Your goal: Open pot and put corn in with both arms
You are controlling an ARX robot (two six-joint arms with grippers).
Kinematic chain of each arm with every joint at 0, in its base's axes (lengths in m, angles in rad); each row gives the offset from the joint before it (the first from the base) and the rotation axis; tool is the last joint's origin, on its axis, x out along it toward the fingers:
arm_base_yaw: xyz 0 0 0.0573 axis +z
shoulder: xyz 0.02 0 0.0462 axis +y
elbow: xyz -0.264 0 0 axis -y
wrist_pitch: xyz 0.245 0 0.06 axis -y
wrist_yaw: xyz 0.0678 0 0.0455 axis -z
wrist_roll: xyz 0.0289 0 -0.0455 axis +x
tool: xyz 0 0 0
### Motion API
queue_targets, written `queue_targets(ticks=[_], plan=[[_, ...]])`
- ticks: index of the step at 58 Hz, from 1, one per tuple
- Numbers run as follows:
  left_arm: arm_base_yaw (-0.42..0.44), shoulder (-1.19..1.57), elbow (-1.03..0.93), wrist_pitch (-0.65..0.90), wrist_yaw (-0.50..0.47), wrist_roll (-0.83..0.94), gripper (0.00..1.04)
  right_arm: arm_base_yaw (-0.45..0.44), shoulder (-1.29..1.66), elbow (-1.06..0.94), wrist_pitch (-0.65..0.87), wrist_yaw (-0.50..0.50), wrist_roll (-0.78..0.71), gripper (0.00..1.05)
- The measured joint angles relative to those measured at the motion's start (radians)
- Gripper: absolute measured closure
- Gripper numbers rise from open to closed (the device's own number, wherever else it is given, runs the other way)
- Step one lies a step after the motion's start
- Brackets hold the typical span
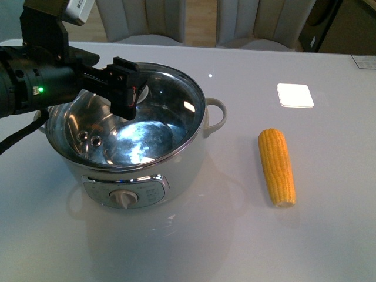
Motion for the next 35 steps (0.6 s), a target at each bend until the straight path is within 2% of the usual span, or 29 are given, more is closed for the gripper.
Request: queue_targets(ticks=[35], plan=[[-0.024, 0.101, 0.134, -0.06, 0.002, -0.039, 0.07, 0.0, 0.0, 0.0, 0.0, 0.0, 0.0, 0.09]])
